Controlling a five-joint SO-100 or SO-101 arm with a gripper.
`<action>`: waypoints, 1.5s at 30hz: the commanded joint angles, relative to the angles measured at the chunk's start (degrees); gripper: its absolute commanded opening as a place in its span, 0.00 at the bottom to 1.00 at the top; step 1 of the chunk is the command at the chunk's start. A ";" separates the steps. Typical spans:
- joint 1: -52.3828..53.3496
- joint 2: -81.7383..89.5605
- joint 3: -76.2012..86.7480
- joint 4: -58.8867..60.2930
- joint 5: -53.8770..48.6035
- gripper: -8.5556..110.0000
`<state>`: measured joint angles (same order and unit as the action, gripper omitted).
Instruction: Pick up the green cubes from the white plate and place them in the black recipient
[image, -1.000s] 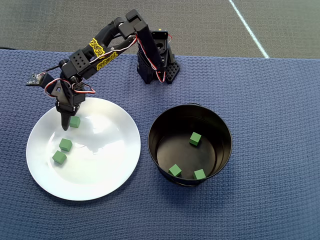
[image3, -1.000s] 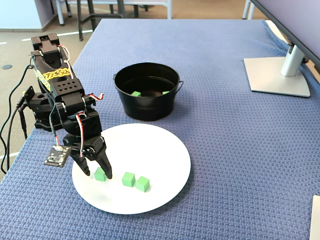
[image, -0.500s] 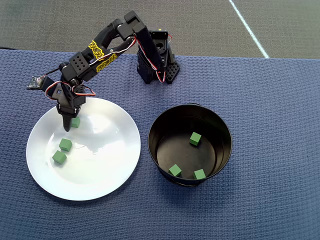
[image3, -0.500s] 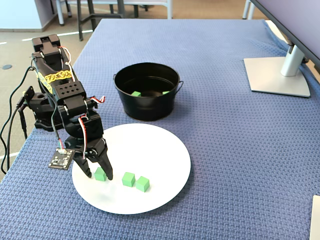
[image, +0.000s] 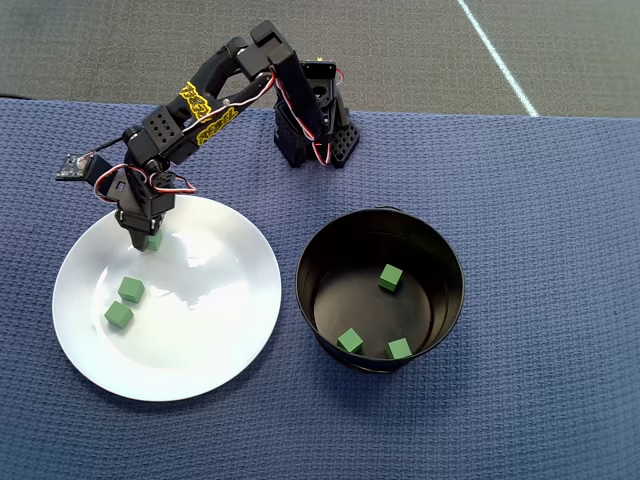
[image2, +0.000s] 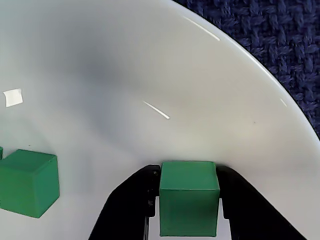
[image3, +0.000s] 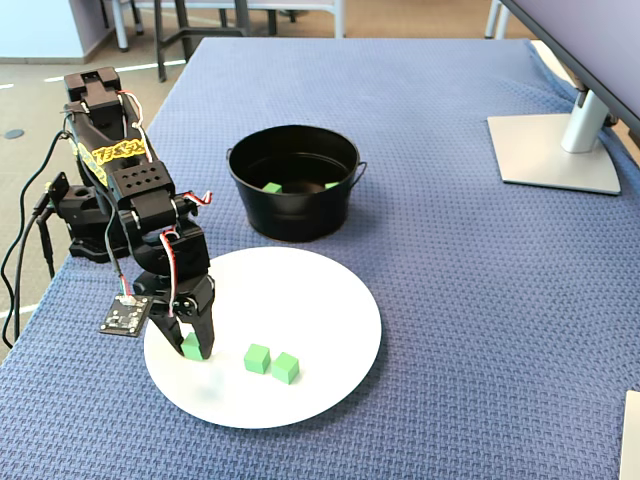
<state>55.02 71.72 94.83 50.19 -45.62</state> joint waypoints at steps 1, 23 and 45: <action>-0.18 7.47 -1.41 0.62 5.45 0.07; -64.16 45.26 -2.99 30.59 50.45 0.07; -35.86 42.89 -0.97 23.99 28.30 0.23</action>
<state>4.92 114.70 95.98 75.67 -10.55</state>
